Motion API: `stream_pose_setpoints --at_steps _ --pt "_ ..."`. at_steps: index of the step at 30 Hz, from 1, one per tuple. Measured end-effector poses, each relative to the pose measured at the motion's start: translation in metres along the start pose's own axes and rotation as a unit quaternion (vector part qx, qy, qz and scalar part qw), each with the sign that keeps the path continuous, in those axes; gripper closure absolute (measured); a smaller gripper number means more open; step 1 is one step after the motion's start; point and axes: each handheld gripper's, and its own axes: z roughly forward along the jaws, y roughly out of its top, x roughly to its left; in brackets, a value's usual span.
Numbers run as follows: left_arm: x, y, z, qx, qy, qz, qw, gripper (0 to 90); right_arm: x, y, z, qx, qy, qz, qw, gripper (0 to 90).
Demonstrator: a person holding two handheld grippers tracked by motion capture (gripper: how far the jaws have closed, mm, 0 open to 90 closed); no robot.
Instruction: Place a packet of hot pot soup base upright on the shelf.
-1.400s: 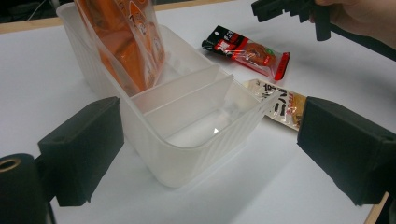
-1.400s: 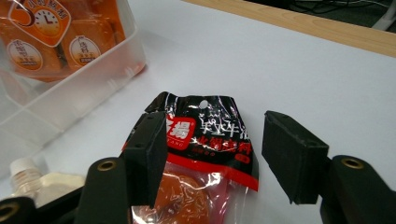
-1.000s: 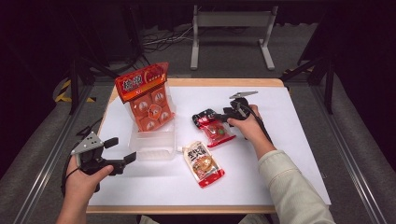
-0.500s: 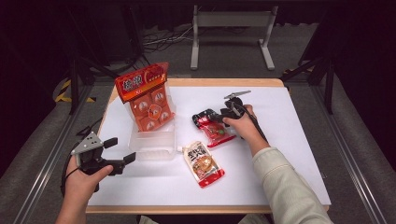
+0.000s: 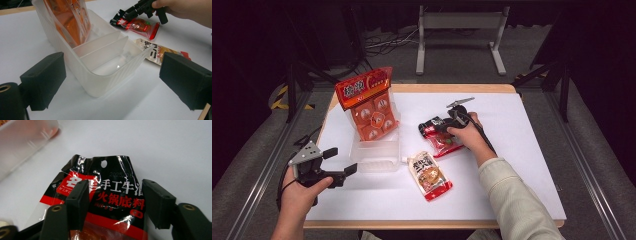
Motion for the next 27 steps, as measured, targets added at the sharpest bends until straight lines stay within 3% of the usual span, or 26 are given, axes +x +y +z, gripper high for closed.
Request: stream_pose_setpoints --at_steps 2,6,13,18,27 --pt "0.000 0.000 0.000 -0.001 0.001 -0.005 1.0000 7.9 0.002 0.001 0.000 0.006 -0.013 -0.015 0.9998 51.4" --pt "0.001 0.000 0.000 0.000 0.001 -0.005 1.0000 8.0 0.002 0.001 -0.004 0.015 -0.018 -0.022 0.9995 66.4" --pt "0.002 0.000 0.000 0.000 0.001 -0.005 1.0000 8.1 0.007 0.005 -0.012 0.026 -0.022 -0.054 0.9980 81.9" --pt "0.002 -0.001 0.000 0.000 0.000 -0.009 1.0000 8.1 0.011 0.006 -0.024 0.013 -0.016 -0.054 0.9983 85.8" --pt "0.002 -0.001 -0.001 -0.002 0.000 -0.010 0.9999 8.1 0.023 0.011 -0.059 -0.048 -0.001 -0.059 0.9971 86.4"
